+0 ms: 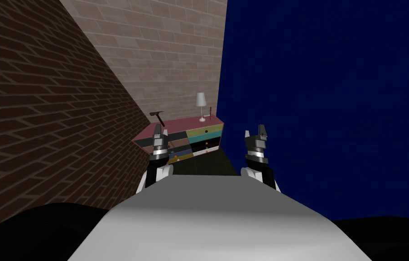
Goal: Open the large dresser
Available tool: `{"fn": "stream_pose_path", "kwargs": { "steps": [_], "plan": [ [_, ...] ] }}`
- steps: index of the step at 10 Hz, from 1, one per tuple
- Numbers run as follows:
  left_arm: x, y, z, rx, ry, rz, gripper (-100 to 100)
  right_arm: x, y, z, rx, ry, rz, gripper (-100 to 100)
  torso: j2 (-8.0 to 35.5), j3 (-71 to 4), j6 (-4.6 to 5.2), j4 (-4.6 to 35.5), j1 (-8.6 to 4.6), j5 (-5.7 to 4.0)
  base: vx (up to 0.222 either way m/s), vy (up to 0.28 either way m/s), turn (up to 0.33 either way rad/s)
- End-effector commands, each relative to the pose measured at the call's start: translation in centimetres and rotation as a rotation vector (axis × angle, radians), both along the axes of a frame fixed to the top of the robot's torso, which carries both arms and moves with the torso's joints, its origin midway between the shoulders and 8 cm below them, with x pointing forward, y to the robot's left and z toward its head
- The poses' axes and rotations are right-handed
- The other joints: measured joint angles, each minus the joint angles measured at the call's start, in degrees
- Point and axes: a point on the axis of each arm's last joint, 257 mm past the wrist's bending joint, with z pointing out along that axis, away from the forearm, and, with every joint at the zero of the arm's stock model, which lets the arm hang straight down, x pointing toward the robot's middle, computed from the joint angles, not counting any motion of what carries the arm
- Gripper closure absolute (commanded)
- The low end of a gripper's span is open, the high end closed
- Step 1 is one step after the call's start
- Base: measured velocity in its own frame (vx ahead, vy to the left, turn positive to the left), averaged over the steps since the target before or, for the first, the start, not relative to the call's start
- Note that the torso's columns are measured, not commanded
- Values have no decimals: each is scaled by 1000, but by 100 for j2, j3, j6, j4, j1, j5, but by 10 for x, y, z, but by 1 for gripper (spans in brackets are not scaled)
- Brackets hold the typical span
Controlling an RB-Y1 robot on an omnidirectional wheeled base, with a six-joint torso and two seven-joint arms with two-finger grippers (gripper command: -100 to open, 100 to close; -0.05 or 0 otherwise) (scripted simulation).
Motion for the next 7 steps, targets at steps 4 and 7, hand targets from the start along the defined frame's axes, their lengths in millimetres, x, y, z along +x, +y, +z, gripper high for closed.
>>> {"fn": "stream_pose_path", "kwargs": {
  "steps": [4, 7],
  "plan": [
    [0, 0, 0, 0, 0, 0, 0, 0, 0, 0, 0, 0, 0, 0, 1422, -2850, 0, 1424, 0, 0, 0, 0, 0],
    [0, 0, 0, 0, 0, 0, 0, 0, 0, 0, 0, 0, 0, 0, 2693, -5381, 0, 2691, 0, 0, 0, 0, 0]
  ]
}}
